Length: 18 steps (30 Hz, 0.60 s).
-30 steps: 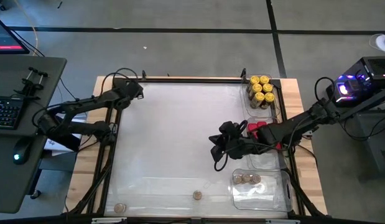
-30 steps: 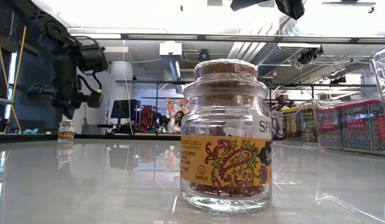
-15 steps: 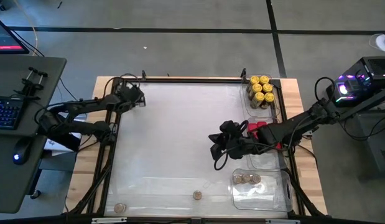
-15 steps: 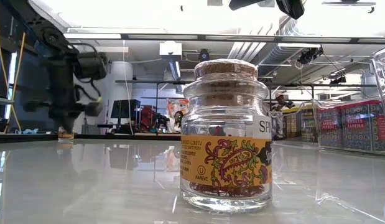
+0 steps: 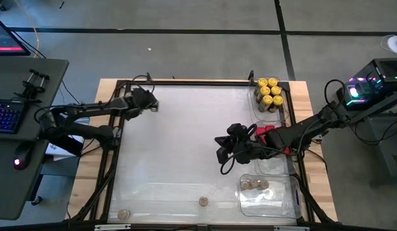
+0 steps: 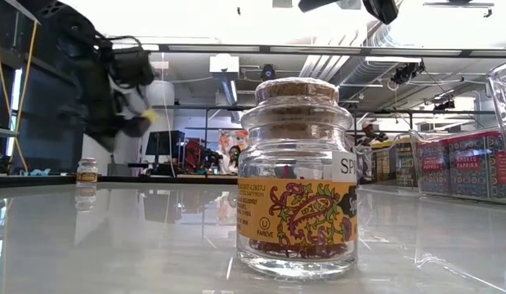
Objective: Sort spices by type
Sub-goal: Put the brown seasoning bottle into the bottom transparent bin
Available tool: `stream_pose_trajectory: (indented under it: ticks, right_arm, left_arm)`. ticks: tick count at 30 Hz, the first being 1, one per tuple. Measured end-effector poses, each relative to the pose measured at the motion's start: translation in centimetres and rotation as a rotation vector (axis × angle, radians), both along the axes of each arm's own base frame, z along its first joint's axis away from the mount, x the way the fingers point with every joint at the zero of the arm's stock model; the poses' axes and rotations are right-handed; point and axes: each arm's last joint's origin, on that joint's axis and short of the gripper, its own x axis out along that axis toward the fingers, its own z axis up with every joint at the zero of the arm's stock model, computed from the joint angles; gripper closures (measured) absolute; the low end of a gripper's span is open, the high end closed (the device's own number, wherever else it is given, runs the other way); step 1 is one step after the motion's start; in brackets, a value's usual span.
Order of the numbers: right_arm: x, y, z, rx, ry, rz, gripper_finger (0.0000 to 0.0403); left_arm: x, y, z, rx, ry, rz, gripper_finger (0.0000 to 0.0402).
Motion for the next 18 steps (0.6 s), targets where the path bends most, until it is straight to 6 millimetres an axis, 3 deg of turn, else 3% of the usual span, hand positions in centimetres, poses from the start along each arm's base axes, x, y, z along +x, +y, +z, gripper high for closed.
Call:
stream_pose_trajectory:
  ticks: [3, 7, 18]
  right_arm:
    - [0.1, 0.0, 0.1, 0.010, -0.013, 0.002, 0.0403]
    - [0.1, 0.1, 0.2, 0.013, -0.022, 0.004, 0.0403]
    - [0.1, 0.1, 0.2, 0.023, -0.022, 0.009, 0.0403]
  left_arm:
    - [-1.6, 0.3, 0.3, 0.069, 0.121, 0.161, 0.0402]
    - [-2.7, 0.4, 0.4, 0.118, 0.098, 0.301, 0.0402]
    - [-4.3, 3.4, -0.8, 0.193, 0.007, 0.384, 0.0402]
